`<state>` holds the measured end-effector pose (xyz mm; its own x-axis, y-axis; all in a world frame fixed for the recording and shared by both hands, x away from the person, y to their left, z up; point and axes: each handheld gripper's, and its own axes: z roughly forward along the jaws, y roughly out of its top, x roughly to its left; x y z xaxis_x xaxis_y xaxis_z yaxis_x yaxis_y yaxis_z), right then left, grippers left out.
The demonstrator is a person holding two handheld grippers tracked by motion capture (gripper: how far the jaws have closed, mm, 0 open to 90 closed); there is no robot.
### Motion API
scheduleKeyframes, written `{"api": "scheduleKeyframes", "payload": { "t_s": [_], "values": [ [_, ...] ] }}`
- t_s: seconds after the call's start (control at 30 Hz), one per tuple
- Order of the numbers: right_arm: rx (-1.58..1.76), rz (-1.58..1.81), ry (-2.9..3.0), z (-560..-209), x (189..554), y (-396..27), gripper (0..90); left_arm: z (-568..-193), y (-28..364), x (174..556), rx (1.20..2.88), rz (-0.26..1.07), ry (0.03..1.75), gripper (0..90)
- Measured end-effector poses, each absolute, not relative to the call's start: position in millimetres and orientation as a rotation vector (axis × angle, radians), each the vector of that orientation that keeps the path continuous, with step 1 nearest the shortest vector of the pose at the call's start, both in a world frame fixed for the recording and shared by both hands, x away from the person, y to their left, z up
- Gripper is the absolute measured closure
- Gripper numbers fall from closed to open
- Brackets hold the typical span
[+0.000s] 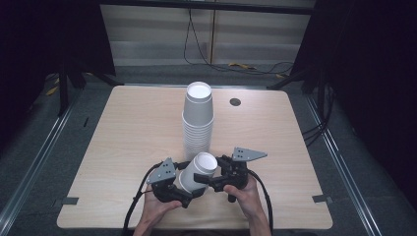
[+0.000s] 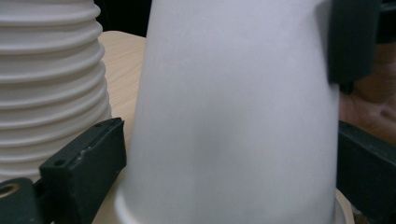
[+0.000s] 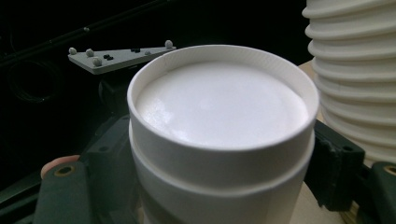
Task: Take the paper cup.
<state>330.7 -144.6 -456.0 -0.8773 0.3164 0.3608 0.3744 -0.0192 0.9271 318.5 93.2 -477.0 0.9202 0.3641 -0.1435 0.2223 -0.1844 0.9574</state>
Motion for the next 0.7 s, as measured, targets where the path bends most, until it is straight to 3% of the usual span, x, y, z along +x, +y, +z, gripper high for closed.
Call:
{"api": "scheduleKeyframes", "payload": {
  "t_s": [0.17, 0.7],
  "values": [
    [-0.753, -2.059, -2.178, -457.1, 330.5, -141.0, 22.0, -478.7, 92.4, 317.7, 1.793, 0.129, 0.397, 9.5],
    [-0.746, -2.041, -2.186, -457.2, 329.9, -140.0, 19.9, -475.1, 95.0, 317.1, 1.837, 0.156, 0.358, 14.1]
  ]
}}
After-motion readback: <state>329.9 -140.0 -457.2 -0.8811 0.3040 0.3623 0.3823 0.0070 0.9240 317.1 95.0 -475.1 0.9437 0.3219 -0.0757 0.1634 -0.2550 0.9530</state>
